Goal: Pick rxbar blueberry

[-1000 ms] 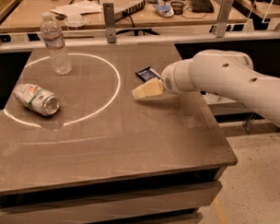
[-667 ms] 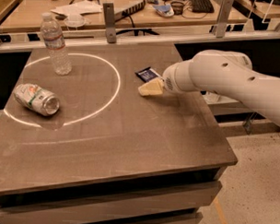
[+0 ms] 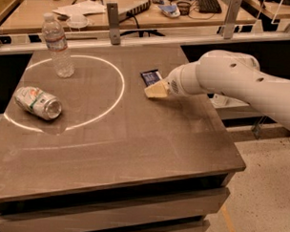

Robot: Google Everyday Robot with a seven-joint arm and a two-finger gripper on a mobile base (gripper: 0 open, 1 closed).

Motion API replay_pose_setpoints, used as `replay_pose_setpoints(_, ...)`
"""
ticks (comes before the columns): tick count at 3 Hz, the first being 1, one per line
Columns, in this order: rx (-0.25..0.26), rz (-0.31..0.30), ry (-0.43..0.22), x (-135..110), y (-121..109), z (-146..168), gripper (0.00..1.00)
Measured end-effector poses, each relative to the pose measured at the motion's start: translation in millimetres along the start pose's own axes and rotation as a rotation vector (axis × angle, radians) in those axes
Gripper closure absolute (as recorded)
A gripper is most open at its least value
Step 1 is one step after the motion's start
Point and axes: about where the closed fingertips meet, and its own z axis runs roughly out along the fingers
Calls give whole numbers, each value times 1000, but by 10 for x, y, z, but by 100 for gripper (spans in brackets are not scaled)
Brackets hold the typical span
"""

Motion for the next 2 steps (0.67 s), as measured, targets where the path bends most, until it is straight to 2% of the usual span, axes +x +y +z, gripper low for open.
replay_pose_setpoints(1, 0, 0, 0, -11, -1, -9, 96)
replay_pose_setpoints(2, -4, -4, -3, -23, 5, -16, 100)
